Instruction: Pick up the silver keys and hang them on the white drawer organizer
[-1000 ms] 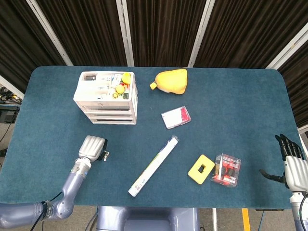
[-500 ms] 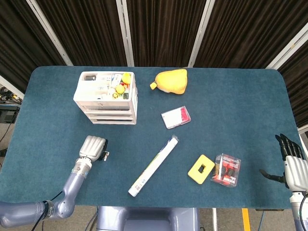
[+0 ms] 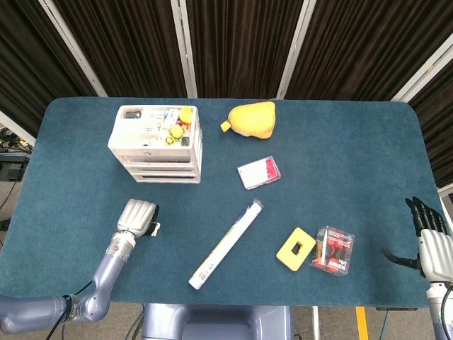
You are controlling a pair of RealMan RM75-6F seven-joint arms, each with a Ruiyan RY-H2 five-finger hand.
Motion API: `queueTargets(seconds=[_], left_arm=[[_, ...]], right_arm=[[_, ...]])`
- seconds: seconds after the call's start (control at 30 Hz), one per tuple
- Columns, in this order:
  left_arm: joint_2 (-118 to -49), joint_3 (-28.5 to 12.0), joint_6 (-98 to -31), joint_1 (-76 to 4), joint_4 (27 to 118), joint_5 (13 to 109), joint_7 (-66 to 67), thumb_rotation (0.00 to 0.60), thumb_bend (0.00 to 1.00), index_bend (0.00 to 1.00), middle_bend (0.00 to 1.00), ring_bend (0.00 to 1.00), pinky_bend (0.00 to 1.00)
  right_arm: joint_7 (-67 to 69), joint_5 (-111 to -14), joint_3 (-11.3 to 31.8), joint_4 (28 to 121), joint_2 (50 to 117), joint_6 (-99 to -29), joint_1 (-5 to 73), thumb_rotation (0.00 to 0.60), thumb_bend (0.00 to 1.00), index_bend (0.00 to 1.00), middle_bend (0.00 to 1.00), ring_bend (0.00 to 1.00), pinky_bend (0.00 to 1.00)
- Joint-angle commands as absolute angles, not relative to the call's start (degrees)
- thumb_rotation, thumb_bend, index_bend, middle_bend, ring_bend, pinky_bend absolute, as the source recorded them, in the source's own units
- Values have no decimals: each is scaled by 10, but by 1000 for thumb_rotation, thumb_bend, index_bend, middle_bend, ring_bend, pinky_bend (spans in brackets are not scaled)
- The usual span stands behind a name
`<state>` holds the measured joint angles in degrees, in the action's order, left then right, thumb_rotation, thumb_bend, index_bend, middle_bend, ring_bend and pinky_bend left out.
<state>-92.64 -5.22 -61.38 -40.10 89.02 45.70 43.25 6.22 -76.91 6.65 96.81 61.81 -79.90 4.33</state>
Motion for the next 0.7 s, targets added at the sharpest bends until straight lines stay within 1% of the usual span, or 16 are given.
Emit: queueTargets(seconds=[0.03, 0.33, 0.5, 0.7], left_arm=[[-920, -54, -616, -403, 896, 463, 431, 600, 412, 600, 1000, 982, 820], [-878, -62, -628, -413, 930, 504, 426, 600, 411, 609, 1000, 981, 820], [-845, -68, -637, -420, 940, 553, 418, 600, 412, 612, 1000, 980, 820], [-812, -76, -640, -429, 931, 613, 395, 600, 412, 613, 1000, 980, 820]], right_arm=[[61, -770, 66, 968, 618, -800, 43, 600, 3, 0, 0, 0, 0], [62, -767, 67, 968, 618, -799, 43, 600, 3, 0, 0, 0, 0], [60, -768, 67, 969, 618, -799, 43, 600, 3, 0, 0, 0, 0], [60, -768, 67, 969, 619, -800, 43, 600, 3, 0, 0, 0, 0]])
